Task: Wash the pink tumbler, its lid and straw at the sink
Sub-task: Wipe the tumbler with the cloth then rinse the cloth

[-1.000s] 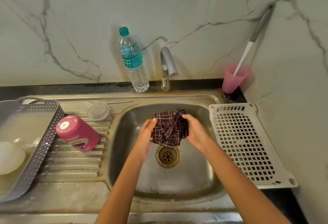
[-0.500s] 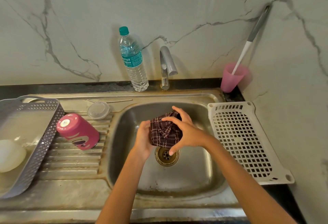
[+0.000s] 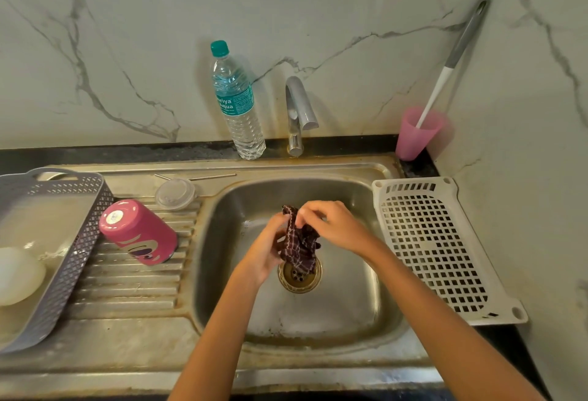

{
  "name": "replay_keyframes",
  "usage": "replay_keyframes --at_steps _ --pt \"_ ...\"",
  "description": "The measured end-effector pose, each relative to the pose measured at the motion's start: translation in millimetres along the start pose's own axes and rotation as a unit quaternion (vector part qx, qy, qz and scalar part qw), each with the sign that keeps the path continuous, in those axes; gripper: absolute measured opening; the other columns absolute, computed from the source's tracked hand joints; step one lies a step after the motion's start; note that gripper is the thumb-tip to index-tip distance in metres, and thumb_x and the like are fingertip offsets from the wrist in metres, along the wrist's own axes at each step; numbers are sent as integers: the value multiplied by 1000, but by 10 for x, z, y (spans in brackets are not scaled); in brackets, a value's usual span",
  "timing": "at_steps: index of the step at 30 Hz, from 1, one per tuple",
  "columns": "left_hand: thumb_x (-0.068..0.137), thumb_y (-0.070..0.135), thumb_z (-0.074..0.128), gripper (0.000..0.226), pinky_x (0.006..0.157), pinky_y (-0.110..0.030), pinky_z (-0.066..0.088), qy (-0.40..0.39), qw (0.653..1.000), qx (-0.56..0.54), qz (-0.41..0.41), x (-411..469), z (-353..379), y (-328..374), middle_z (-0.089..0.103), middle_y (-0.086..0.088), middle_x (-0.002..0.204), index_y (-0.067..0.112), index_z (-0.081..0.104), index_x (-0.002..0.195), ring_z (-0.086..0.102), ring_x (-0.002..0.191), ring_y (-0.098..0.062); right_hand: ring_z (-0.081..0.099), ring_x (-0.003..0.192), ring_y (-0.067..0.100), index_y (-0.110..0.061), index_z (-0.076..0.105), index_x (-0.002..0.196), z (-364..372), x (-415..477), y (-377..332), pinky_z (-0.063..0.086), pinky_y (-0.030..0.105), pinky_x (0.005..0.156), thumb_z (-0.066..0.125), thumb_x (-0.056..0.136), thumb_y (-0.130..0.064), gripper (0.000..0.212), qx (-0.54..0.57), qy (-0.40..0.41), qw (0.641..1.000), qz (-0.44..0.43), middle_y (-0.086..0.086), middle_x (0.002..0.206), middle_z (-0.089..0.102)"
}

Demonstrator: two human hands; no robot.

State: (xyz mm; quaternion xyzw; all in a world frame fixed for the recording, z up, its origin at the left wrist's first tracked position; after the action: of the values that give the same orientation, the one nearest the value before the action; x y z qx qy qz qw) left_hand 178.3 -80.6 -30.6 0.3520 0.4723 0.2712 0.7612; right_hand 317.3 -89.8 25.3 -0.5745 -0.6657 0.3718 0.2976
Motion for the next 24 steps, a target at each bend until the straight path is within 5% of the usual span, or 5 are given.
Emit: replay_keyframes --at_steps 3,7,14,19,24 --pt "98 38 50 38 76 -31 54 7 1000 -6 -9 -3 -2 -41 71 -12 111 12 67 120 69 95 -18 64 95 0 -29 67 95 106 9 11 52 34 94 77 68 -59 42 -1 -35 999 16 -14 94 70" --pt "98 35 54 34 84 -37 55 18 998 -59 0 -17 -18 -11 74 -11 103 8 70 111 70 96 -22 48 107 6 -32 44 111 242 -61 30 46 25 87 87 60 -47 69 -63 -76 995 -10 -15 116 47" --pt "103 20 43 27 60 -23 56 51 997 -64 10 -20 -82 51 73 -7 93 7 66 109 70 79 -12 56 108 4 -23 54 106 134 -17 104 46 24 90 77 80 -31 36 72 -33 996 29 -9 109 61" --pt "100 17 45 23 70 -28 53 73 997 -34 6 -87 -146 73 72 -4 83 10 66 97 65 79 -14 65 104 11 -13 60 106 -17 2 219 51 23 90 65 92 -23 18 195 -13 977 83 1 107 70" --pt "94 41 56 29 88 -36 48 47 997 58 -20 -172 -278 87 72 -7 103 17 67 107 66 98 -22 64 98 16 -15 58 113 -277 93 140 50 23 80 54 97 -28 21 289 70 945 136 1 105 65"
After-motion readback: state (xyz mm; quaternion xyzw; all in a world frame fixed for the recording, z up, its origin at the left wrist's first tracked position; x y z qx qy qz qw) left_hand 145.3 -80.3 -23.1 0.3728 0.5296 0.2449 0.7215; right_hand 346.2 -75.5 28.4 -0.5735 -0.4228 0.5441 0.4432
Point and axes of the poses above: each hand's wrist, its own x-axis towards the middle knuckle, its own z-axis out of the palm, y = z × x, the point moved 5 cm from there along x, towards the middle knuckle
